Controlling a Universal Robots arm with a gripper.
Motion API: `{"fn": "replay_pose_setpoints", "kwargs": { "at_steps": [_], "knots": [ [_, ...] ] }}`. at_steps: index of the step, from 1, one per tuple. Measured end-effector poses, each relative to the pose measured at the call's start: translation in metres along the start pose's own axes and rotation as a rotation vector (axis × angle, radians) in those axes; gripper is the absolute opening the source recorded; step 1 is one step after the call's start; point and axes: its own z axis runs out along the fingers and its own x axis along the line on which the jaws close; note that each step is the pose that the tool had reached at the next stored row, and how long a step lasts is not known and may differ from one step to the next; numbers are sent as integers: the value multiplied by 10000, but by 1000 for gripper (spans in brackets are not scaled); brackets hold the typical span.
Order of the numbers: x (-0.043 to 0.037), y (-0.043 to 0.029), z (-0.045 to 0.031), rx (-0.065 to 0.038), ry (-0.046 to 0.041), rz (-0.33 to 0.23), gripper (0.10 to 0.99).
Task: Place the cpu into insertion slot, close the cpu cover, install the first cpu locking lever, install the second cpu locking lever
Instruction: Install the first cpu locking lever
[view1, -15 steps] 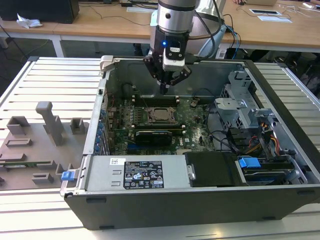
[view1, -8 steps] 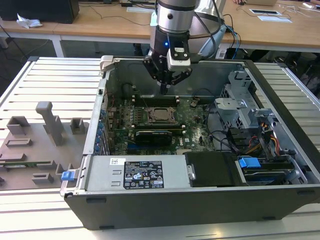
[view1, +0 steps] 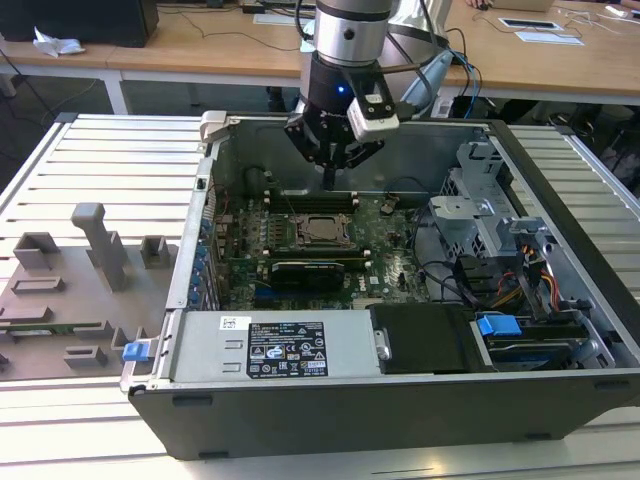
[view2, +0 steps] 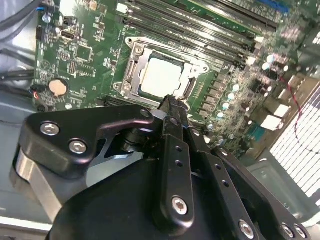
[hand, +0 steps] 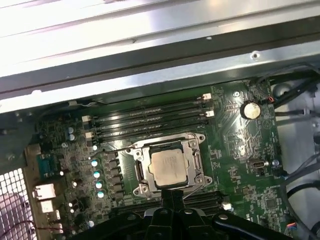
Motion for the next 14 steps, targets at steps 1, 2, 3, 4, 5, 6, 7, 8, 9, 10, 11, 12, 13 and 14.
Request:
{"fn": "replay_pose_setpoints", "kwargs": {
  "at_steps": [1, 2, 3, 4, 5, 6, 7, 8, 9, 10, 11, 12, 13, 14],
  "knots": [
    [0, 0, 0, 3, -5, -130, 110],
    [0, 0, 0, 7, -12, -309, 110],
    [0, 0, 0, 11, -17, -440, 110],
    [0, 0, 0, 16, -24, -635, 110],
    [0, 0, 0, 19, -29, -753, 110],
    [0, 0, 0, 24, -36, -934, 110],
    [0, 0, 0, 29, -43, -1103, 110],
    [0, 0, 0, 32, -48, -1249, 110],
    [0, 0, 0, 35, -52, -1348, 110],
    [0, 0, 0, 38, -58, -1491, 110],
    [0, 0, 0, 42, -63, -1619, 110],
    [0, 0, 0, 47, -70, -1816, 110],
    [0, 0, 0, 51, -77, -1975, 110],
    [0, 0, 0, 62, -93, -2399, 110]
  ]
}}
